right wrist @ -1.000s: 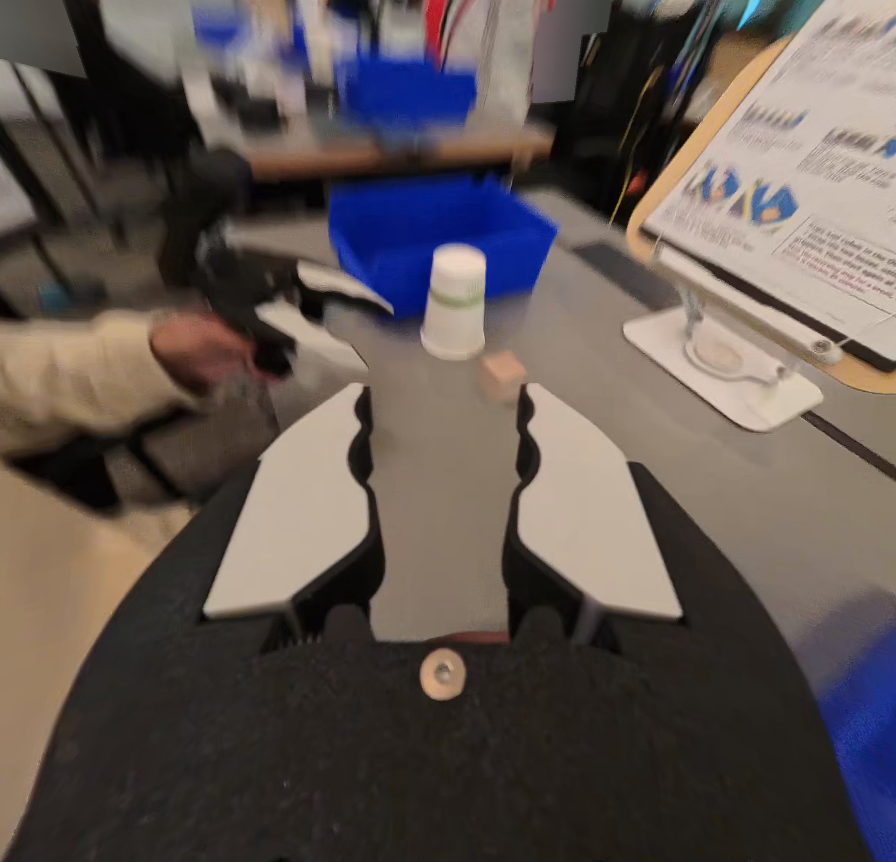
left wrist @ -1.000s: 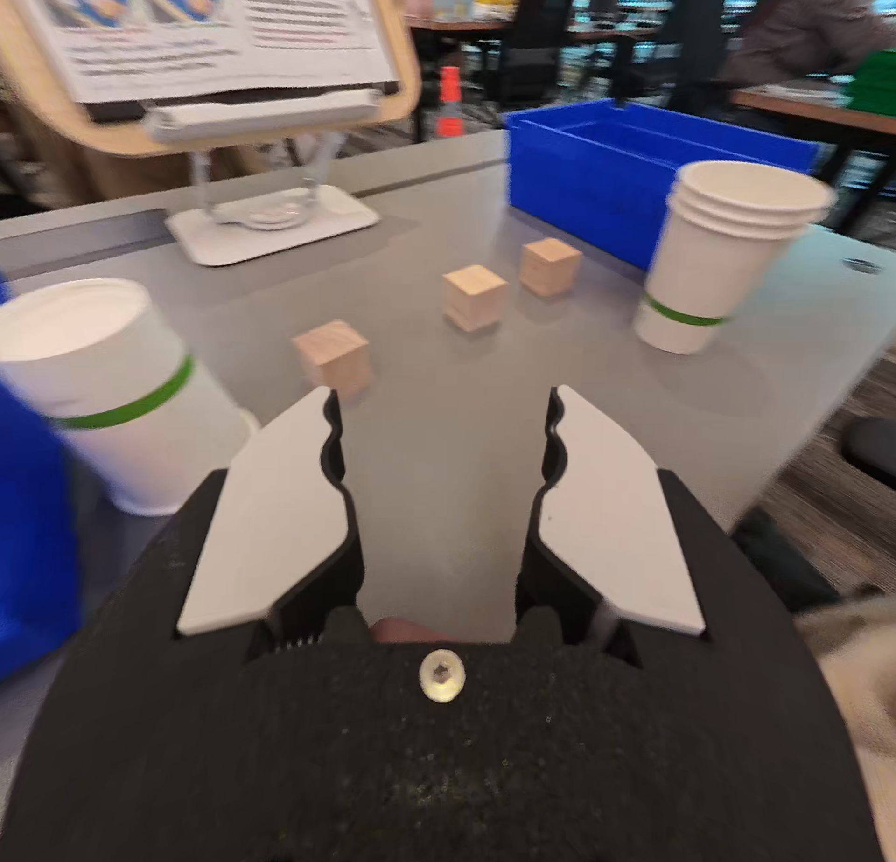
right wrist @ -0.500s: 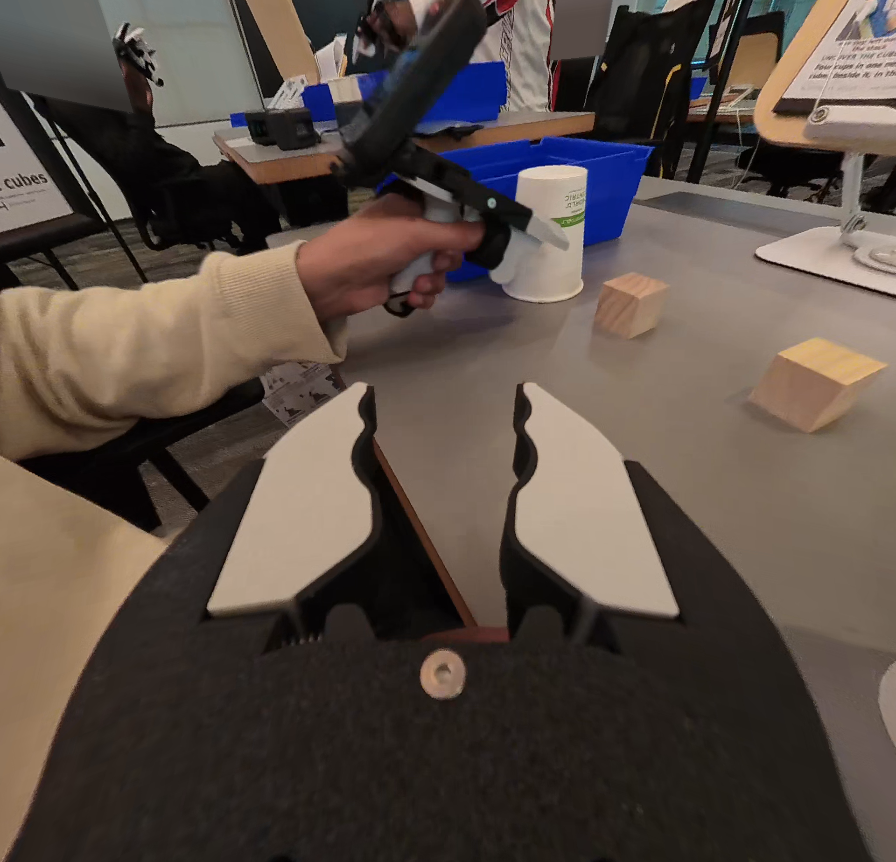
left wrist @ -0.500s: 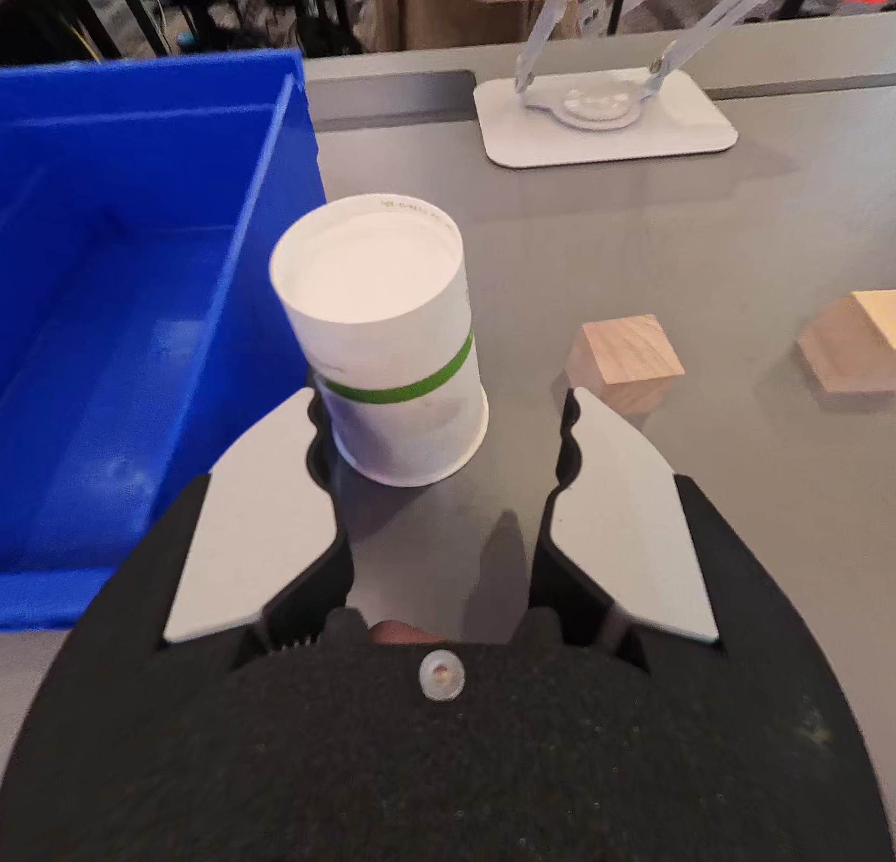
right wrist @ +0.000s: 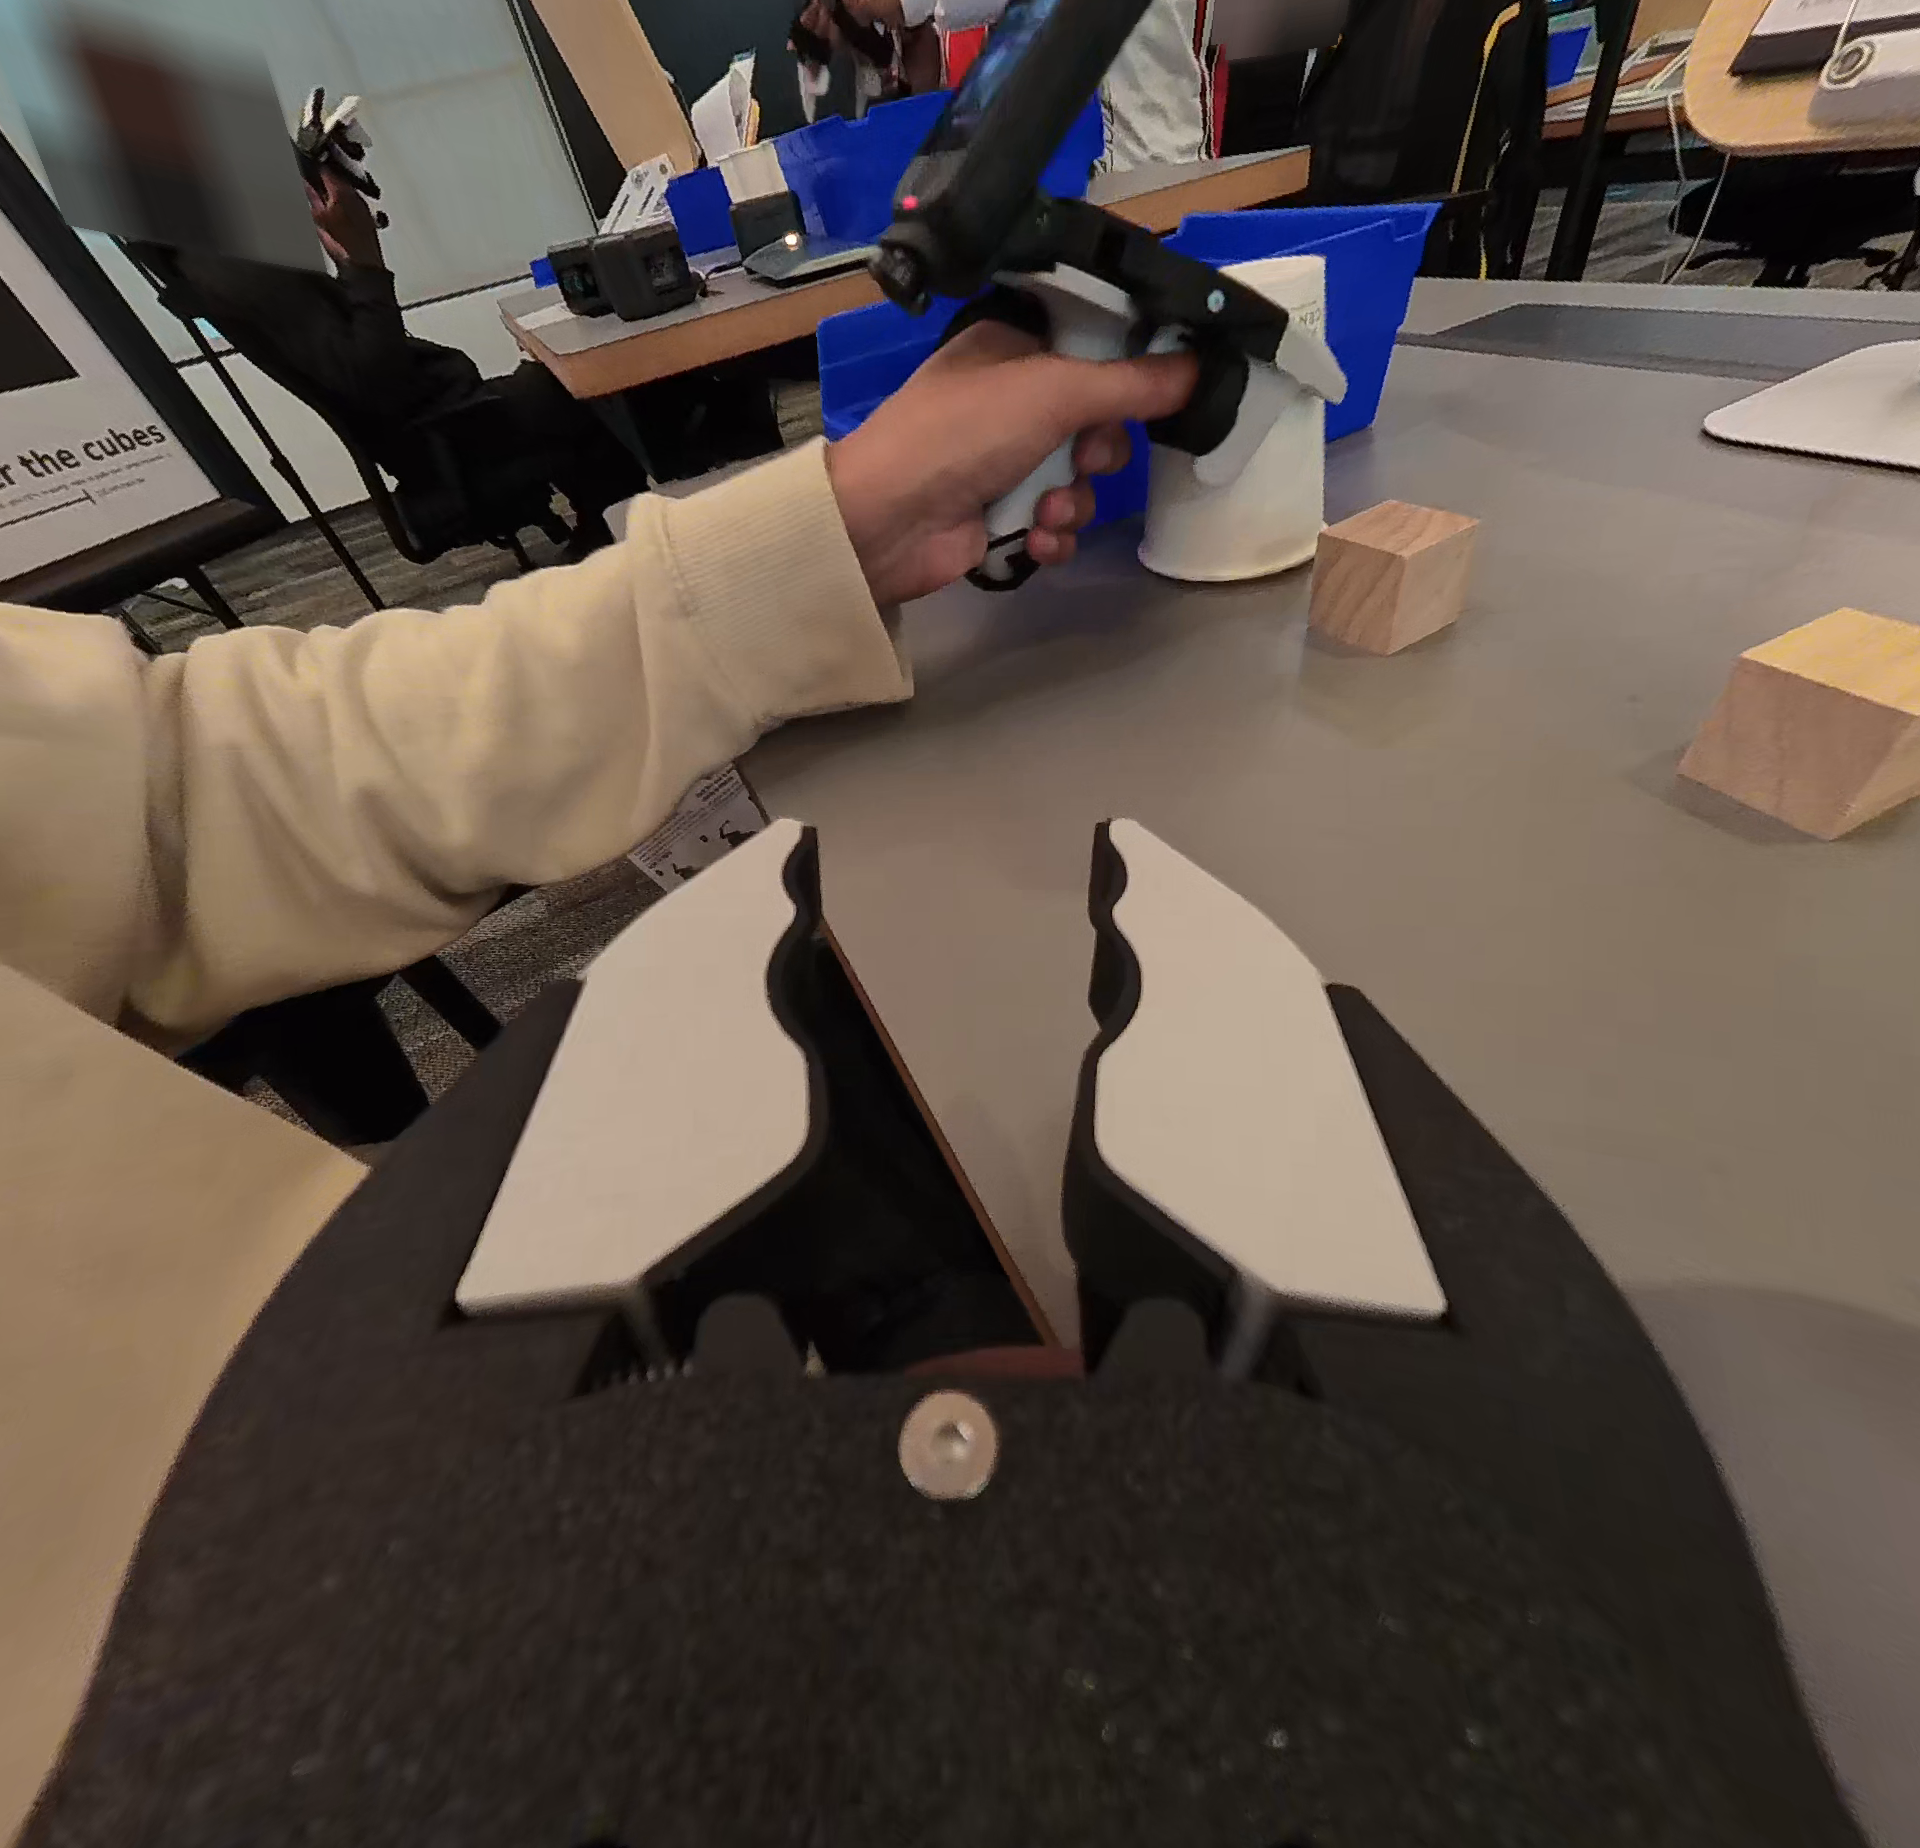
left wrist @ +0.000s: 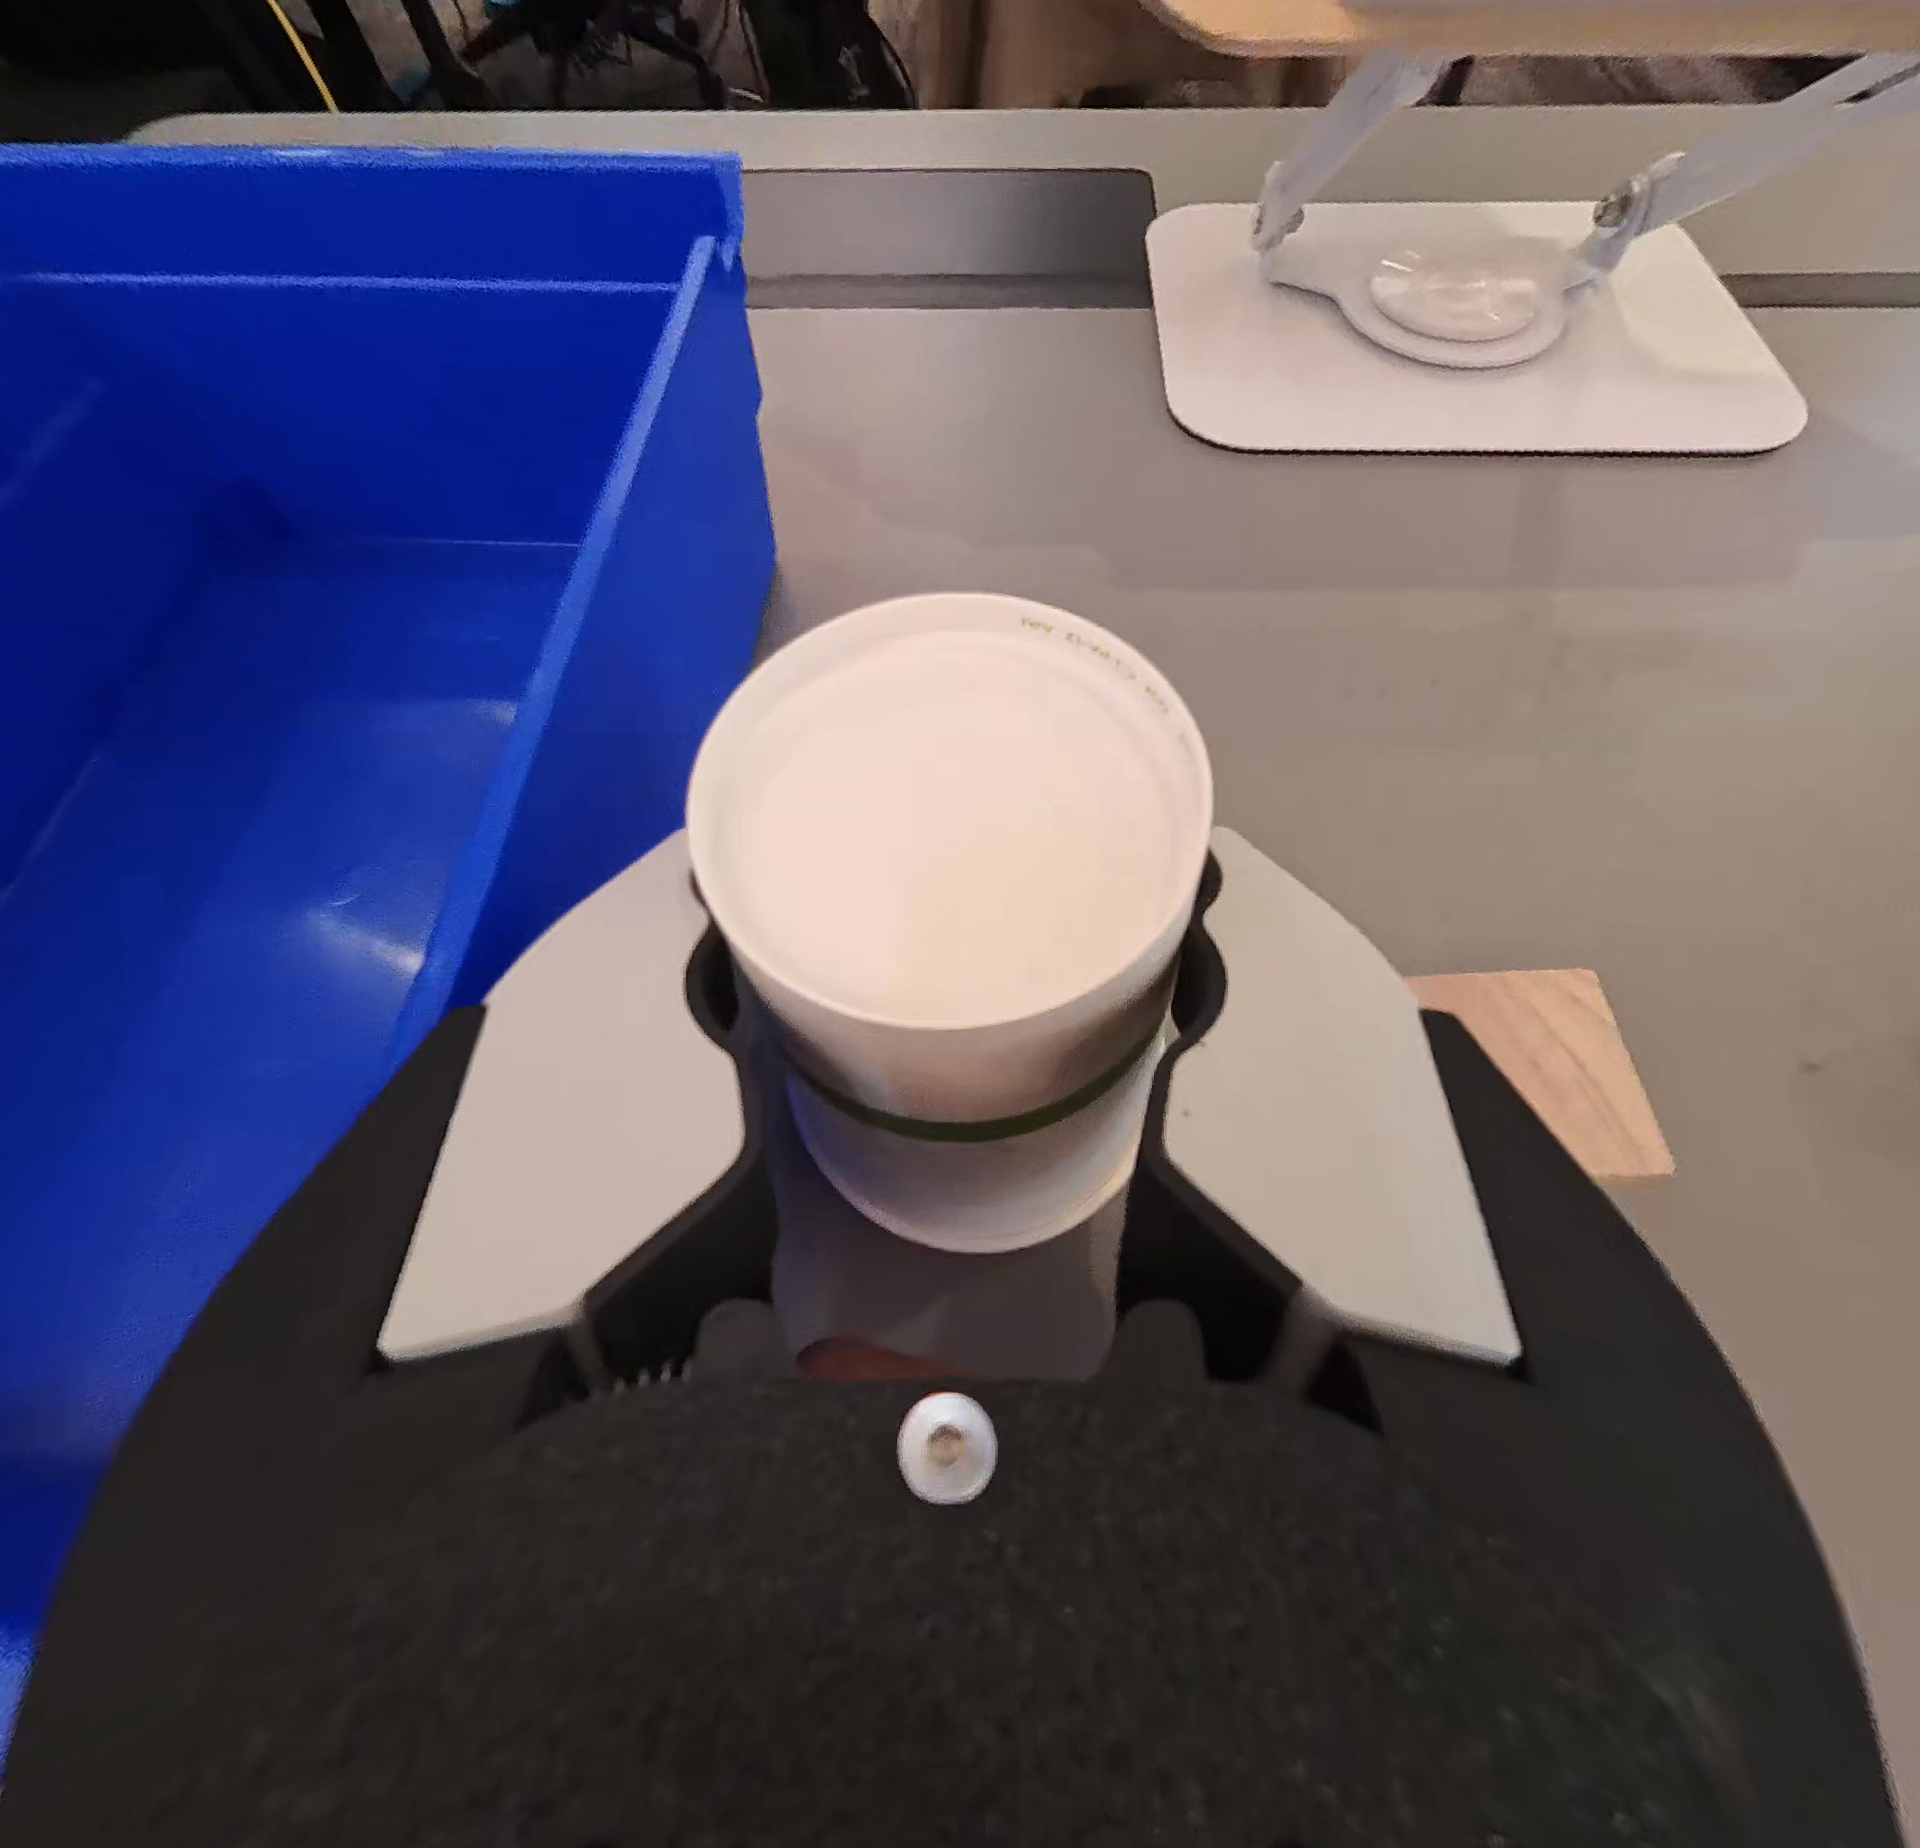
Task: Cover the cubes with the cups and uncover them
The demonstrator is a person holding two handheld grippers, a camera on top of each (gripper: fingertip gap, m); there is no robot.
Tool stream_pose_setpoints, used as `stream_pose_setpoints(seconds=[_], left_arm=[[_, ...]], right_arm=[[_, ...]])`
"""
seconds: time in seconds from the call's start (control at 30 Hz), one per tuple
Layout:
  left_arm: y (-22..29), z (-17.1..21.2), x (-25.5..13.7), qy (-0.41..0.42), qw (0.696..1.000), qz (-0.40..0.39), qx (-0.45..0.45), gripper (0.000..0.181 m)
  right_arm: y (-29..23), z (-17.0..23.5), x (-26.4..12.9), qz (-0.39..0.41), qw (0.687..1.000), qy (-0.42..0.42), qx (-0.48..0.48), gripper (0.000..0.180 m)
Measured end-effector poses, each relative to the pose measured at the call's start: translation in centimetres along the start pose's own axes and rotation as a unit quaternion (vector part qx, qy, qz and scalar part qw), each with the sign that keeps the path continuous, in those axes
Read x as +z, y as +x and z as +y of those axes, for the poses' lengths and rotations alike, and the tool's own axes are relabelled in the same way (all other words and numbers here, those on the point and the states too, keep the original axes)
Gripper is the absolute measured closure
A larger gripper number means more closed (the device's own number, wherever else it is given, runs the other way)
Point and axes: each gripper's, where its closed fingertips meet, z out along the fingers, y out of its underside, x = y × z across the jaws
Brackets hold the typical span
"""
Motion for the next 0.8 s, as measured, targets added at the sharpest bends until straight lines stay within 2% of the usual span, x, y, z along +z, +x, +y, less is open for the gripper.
stream_pose_setpoints(seconds=[0.1, 0.23, 0.33, 0.4, 0.47, 0.53, 0.63, 0.8], left_arm=[[1.0, -0.6, -1.2, 0.005, 1.000, 0.029, 0.005, 0.097], [1.6, -3.7, -4.8, 0.053, 0.996, 0.070, 0.023, 0.098], [2.8, -7.5, -9.6, 0.128, 0.977, 0.169, 0.008, 0.098], [4.4, -9.5, -13.5, 0.173, 0.944, 0.281, -0.021, 0.098], [6.4, -10.6, -18.0, 0.211, 0.884, 0.413, -0.065, 0.098], [8.2, -10.6, -21.9, 0.243, 0.819, 0.513, -0.087, 0.098], [10.7, -8.7, -24.5, 0.260, 0.771, 0.578, -0.066, 0.098], [13.0, -7.1, -26.3, 0.264, 0.723, 0.633, -0.080, 0.098]], right_arm=[[0.5, 0.0, -0.1, 0.009, 1.000, 0.001, 0.004, 0.131], [1.0, -0.2, -0.2, 0.003, 0.999, 0.011, 0.033, 0.130], [1.2, -1.3, -0.4, -0.011, 0.997, 0.035, 0.075, 0.129], [1.0, -3.3, -0.8, -0.034, 0.989, 0.073, 0.125, 0.129], [0.9, -6.1, -1.3, -0.068, 0.972, 0.125, 0.187, 0.131], [0.8, -9.1, -1.7, -0.112, 0.944, 0.169, 0.260, 0.137], [0.2, -12.9, -1.3, -0.179, 0.901, 0.193, 0.345, 0.139], [-1.7, -15.9, 0.9, -0.264, 0.848, 0.184, 0.422, 0.136]])
